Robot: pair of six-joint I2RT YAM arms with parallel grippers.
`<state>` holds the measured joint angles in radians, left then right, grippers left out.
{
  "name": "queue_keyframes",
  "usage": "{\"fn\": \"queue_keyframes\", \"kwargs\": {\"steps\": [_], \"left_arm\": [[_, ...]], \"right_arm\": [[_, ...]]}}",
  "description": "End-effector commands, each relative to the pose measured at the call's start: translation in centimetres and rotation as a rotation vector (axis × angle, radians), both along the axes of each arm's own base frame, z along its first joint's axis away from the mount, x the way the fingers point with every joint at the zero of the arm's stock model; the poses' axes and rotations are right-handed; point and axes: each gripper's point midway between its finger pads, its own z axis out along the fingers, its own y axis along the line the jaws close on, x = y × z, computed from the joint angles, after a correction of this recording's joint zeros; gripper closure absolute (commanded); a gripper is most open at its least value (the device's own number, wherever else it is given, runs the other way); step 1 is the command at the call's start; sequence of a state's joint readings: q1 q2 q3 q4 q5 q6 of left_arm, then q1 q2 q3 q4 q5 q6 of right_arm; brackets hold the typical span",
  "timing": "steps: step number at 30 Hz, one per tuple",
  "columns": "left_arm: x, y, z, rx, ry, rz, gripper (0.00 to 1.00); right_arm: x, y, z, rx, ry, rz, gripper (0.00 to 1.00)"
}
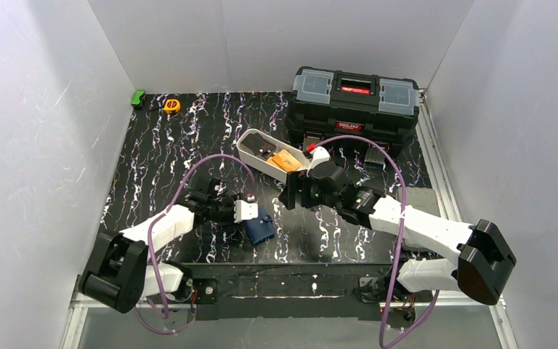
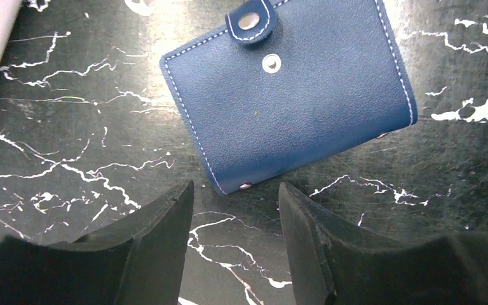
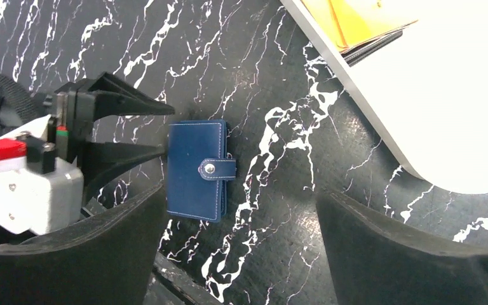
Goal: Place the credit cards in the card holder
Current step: Close the card holder at the center of the board.
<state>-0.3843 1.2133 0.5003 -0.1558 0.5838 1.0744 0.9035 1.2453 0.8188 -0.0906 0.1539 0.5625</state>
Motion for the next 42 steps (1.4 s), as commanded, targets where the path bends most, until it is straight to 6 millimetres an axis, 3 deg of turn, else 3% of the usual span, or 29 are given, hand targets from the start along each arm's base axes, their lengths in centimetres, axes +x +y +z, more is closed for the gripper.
{"fn": "queue_keyframes", "kwargs": {"steps": [1,3,6,12,16,21,24,26,28,29,30,36,37,39,42], "left_arm": [[1.5,-0.8,0.5,0.009,-0.047,-0.035,0.51],[1.6,-1.3,0.4,0.013,-0.051,-0.06,0.54],[1.5,-2.2,0.3,0.017,-0.05,-0.103,0.59],[1.4,-4.5,0.6,0.003,-0.055,-0.182,0.62],[1.1,-4.9,1.0,0.005,-0.044,-0.178,0.64],[0.6,-4.1,2.7,0.013,0.011,-0.079,0.69],[1.1,-2.5,4.3,0.03,0.001,0.043,0.68],[1.6,-1.2,6.3,0.005,0.017,0.157,0.63],[2.0,0.1,8.2,-0.011,0.048,0.258,0.36],[2.1,0.8,9.1,-0.013,0.064,0.307,0.12],[2.2,1.6,9.8,-0.011,0.079,0.353,0.03],[1.6,4.5,14.4,-0.078,0.255,0.603,0.02],[1.3,4.9,14.8,-0.072,0.258,0.623,0.02],[0.7,5.3,15.5,-0.094,0.265,0.64,0.02],[-0.7,5.4,14.9,-0.087,0.277,0.596,0.02]], "right_arm": [[-0.4,-0.1,-0.4,-0.006,-0.011,0.016,0.13],[-0.7,-0.5,-0.8,-0.013,-0.008,0.019,0.26],[-1.2,-1.4,-1.2,-0.009,-0.008,0.004,0.32],[-1.5,-2.8,-2.0,-0.044,-0.01,-0.021,0.34],[-1.7,-2.6,-2.9,-0.091,0.027,0.005,0.35],[-2.0,-1.7,-3.8,-0.134,0.063,0.032,0.29],[-2.1,-0.8,-4.0,-0.171,0.075,0.044,0.29],[-2.0,-0.1,-3.9,-0.199,0.083,0.046,0.29],[-1.8,0.7,-3.9,-0.241,0.089,0.048,0.3],[-1.9,1.0,-3.8,-0.269,0.092,0.049,0.3],[-1.8,1.4,-3.8,-0.293,0.092,0.048,0.3],[-2.2,2.9,-4.0,-0.4,0.145,0.069,0.22],[-2.1,2.9,-3.9,-0.404,0.148,0.064,0.19],[-2.3,3.2,-3.6,-0.382,0.155,0.067,0.02],[-2.7,3.7,-3.0,-0.366,0.21,0.088,0.02]]}}
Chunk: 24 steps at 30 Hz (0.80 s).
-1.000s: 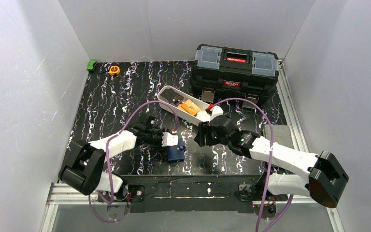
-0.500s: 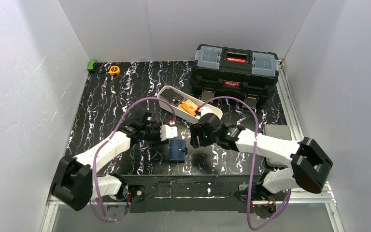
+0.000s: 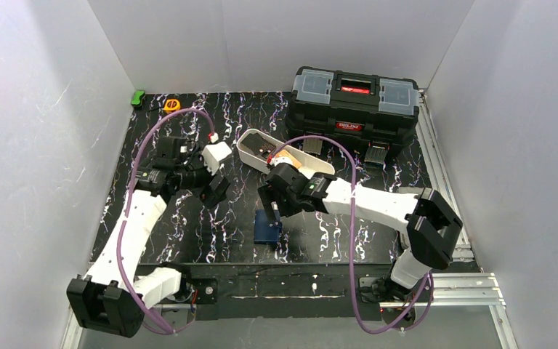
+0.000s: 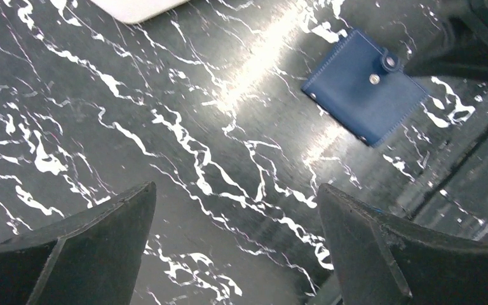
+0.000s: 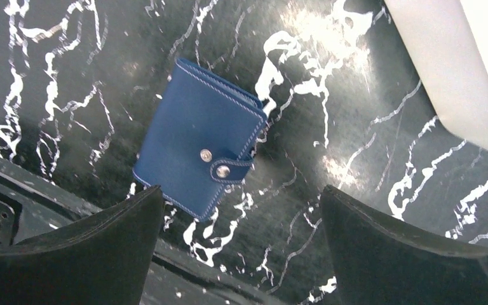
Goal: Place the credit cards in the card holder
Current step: Close the card holder at the center of the board.
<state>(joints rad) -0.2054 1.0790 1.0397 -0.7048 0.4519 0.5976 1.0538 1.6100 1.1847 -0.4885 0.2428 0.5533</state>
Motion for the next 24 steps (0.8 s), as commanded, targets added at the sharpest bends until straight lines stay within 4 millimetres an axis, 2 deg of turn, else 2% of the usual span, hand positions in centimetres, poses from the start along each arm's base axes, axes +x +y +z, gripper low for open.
{"fn": "queue_keyframes", "kwargs": {"steps": [1,5,7,9,10,11,12,14,17,20,24], "left_arm": [[-4.3,0.3,-1.0,-0.03,0.122,0.001,0.02],[-5.7,0.5,-3.2,-0.034,0.106,-0.009,0.06],[-6.3,0.8,-4.6,-0.018,0.085,-0.027,0.12],[-7.4,1.2,-6.0,0.013,0.016,-0.09,0.14],[-8.1,1.4,-6.7,0.03,-0.034,-0.133,0.12],[-8.4,1.5,-7.0,0.039,-0.09,-0.153,0.04],[-8.8,1.5,-7.2,0.035,-0.144,-0.171,0.02],[-9.7,0.5,-7.3,0.002,-0.209,-0.258,0.02],[-10.6,-2.1,-7.8,-0.118,-0.261,-0.4,0.02],[-9.8,-3.7,-8.1,-0.222,-0.297,-0.427,0.08],[-9.7,-4.5,-8.6,-0.242,-0.324,-0.498,0.14]], "right_arm": [[-0.3,0.0,1.5,-0.02,0.05,0.001,0.02],[-1.0,-0.9,1.1,-0.074,0.058,-0.007,0.03],[-1.7,-0.8,1.1,-0.077,0.057,0.005,0.11],[-2.3,-0.3,0.9,-0.072,0.072,0.02,0.18],[-2.4,-0.1,0.8,-0.076,0.079,0.021,0.21],[-2.5,0.0,0.7,-0.085,0.086,0.021,0.23],[-2.5,0.3,0.7,-0.091,0.09,0.023,0.24],[-2.8,0.7,0.4,-0.097,0.101,0.042,0.25],[-3.0,1.3,-0.1,-0.094,0.114,0.063,0.26],[-3.0,1.5,-0.7,-0.109,0.129,0.06,0.26],[-3.1,1.8,-1.5,-0.123,0.15,0.062,0.28]]}}
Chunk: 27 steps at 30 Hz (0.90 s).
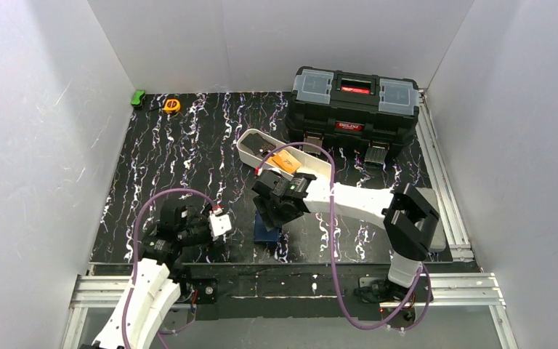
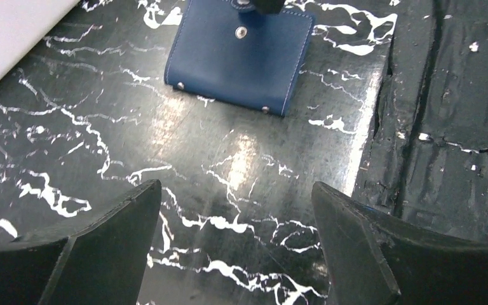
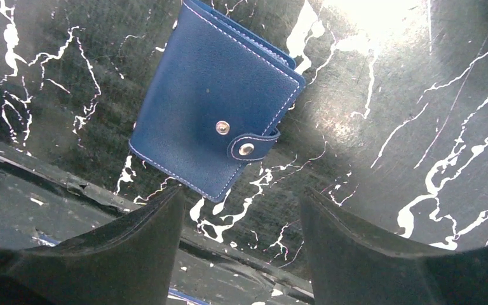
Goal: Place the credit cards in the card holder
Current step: Close the card holder at the center of the board.
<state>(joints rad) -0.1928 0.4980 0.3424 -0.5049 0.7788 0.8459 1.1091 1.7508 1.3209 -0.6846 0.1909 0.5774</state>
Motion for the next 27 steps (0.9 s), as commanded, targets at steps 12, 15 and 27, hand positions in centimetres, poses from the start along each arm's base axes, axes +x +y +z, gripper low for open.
{"fn": "queue_keyframes", "kwargs": {"steps": [12,15,27], "left_arm": [[0.7,-3.9,-0.2,0.004,-0.139,-0.337,0.18],[0.9,-4.5,-0.9,0.015,-0.128,-0.347,0.18],[1.7,-5.4,-1.7,0.029,-0.171,-0.374,0.26]], "right_arm": [[0.9,2.0,-0.2,0.017,0.019,0.017,0.52],[0.9,2.0,-0.5,0.016,0.031,0.026,0.51],[1.7,1.9,-1.1,0.051,0.048,0.007,0.64]]}}
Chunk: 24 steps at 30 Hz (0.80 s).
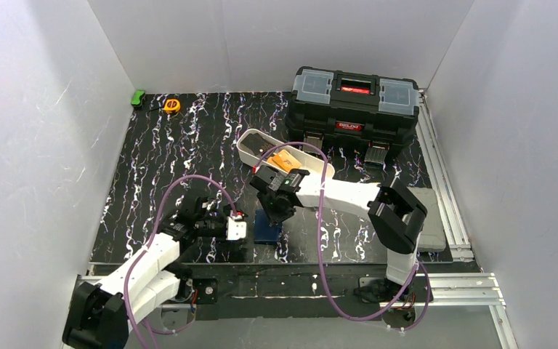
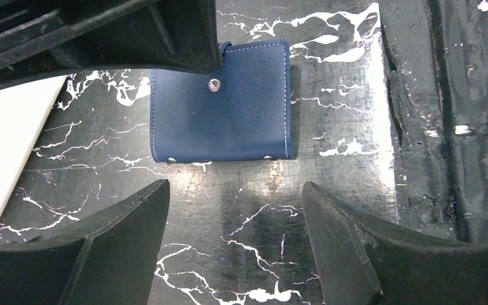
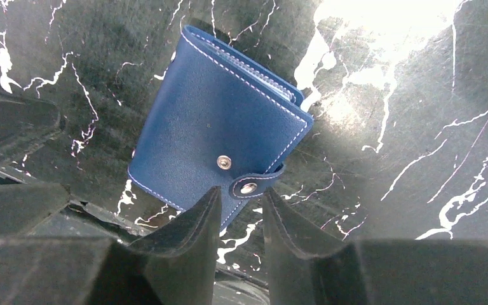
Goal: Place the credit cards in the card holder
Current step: Close the card holder at the center of the board.
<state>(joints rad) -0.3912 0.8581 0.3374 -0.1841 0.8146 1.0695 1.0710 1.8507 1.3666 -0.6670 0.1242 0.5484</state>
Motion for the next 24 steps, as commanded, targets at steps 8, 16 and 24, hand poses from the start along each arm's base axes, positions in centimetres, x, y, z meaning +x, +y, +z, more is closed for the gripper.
{"fn": "queue_keyframes", "kwargs": {"steps": [8,16,24], "left_arm": [[0.2,-0.8,-0.4,-0.002,-0.036,-0.052,0.37],[0.0,-1.1,-1.6,0.033,-0.054,-0.091,0.38],[0.4,-1.6,-2.6,0.09,-0.107,-0.145,0.43]], "right_arm": [[0.7,0.7,0.4,0.068,0.0,-0.016,0.73],[1.0,0.0,0.9,0.082,-0.013,-0.038,0.78],[1.6,-0.7,1.9,0.086,-0.056,-0.061,0.73]]}}
